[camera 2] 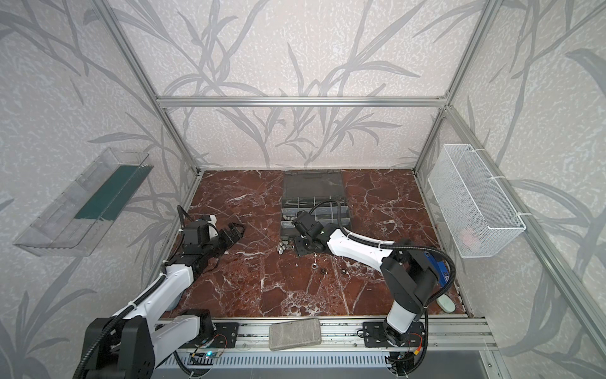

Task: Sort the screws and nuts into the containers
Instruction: 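Move the right gripper back to the pile beside the box, then lower the right gripper and grasp another silver wing nut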

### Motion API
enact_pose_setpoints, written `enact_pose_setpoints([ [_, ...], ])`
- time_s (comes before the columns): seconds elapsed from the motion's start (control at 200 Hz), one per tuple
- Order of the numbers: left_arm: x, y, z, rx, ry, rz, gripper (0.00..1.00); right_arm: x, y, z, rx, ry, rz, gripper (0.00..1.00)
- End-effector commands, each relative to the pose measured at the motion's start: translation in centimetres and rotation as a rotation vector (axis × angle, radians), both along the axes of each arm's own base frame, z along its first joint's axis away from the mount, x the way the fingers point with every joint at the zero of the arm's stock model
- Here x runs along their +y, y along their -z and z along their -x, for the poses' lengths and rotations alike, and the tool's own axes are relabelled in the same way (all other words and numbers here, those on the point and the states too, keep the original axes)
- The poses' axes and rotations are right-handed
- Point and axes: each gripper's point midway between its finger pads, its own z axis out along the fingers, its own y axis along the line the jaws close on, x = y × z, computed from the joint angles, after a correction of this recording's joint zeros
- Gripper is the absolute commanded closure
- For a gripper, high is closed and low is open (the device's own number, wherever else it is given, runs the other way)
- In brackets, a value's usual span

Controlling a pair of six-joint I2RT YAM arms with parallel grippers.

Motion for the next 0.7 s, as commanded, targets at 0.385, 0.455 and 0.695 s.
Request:
enact_pose_setpoints([
  [0.385, -0.1, -0.9, -0.5, -0.022, 0.007, -0.005, 0.01, 0.2, 2.6, 0.0, 0.08, 0.08, 0.082, 0.4],
  [0.455, -0.1, -0.8, -0.5, -0.021, 0.007, -0.005, 0.01, 0.3, 2.9, 0.0, 0.087, 0.071, 0.086, 0.43],
  [0.695, 0.0, -0.5, -0.4, -0.013, 0.007, -0.015, 0.0, 0.1, 3.5, -0.4, 0.089, 0.067, 0.098, 0.48],
])
